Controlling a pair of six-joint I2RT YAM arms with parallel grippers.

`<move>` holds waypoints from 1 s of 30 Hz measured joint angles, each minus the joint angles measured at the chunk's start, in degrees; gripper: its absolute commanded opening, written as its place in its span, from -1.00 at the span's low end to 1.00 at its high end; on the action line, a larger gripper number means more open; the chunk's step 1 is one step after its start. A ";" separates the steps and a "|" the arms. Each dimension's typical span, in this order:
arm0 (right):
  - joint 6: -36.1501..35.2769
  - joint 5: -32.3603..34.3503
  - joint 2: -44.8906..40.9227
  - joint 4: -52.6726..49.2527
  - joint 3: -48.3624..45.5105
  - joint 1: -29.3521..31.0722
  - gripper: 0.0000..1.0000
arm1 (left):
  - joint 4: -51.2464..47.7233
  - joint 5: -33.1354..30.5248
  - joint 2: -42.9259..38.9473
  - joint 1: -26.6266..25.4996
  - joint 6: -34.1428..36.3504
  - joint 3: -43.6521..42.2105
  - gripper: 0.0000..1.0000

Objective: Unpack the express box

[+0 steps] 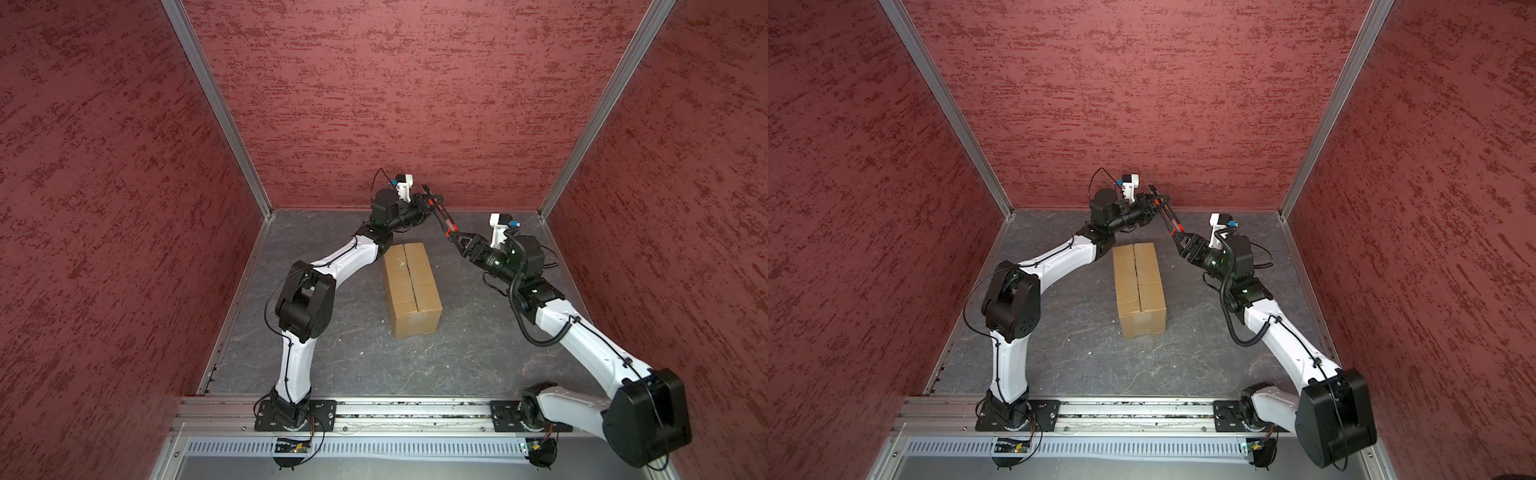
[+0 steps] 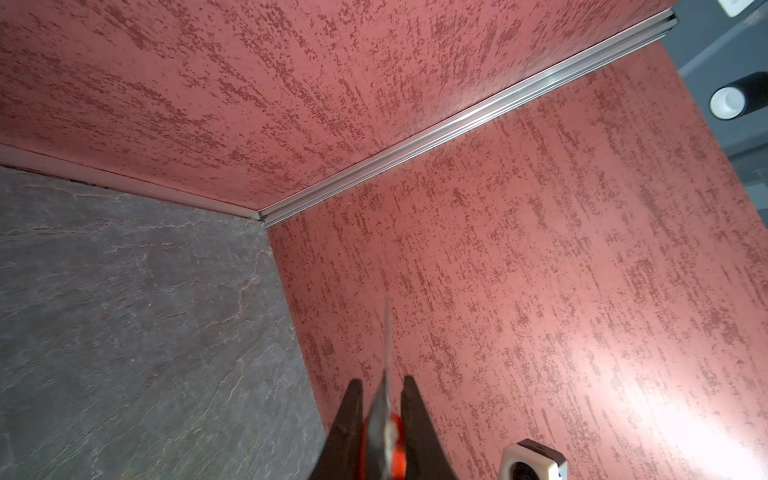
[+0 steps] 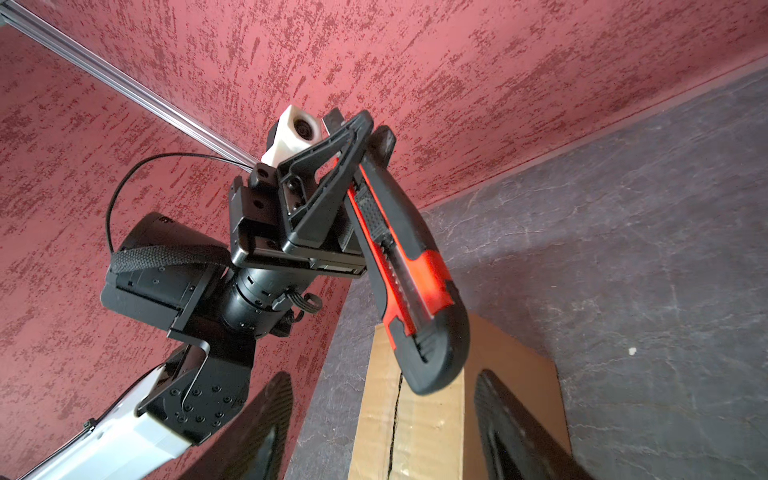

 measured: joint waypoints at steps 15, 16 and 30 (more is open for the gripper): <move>3.69 0.02 4.09 8.90 0.28 0.00 0.38 | 13.49 -1.40 0.00 -2.51 -7.72 -3.50 -1.00; 3.69 0.04 4.17 8.92 0.50 0.00 0.36 | 13.70 -1.40 0.00 -2.62 -7.93 -3.50 -1.00; 3.61 0.46 4.48 9.40 3.02 -0.02 0.16 | 14.91 -1.44 0.00 -3.93 -9.20 -3.96 -1.00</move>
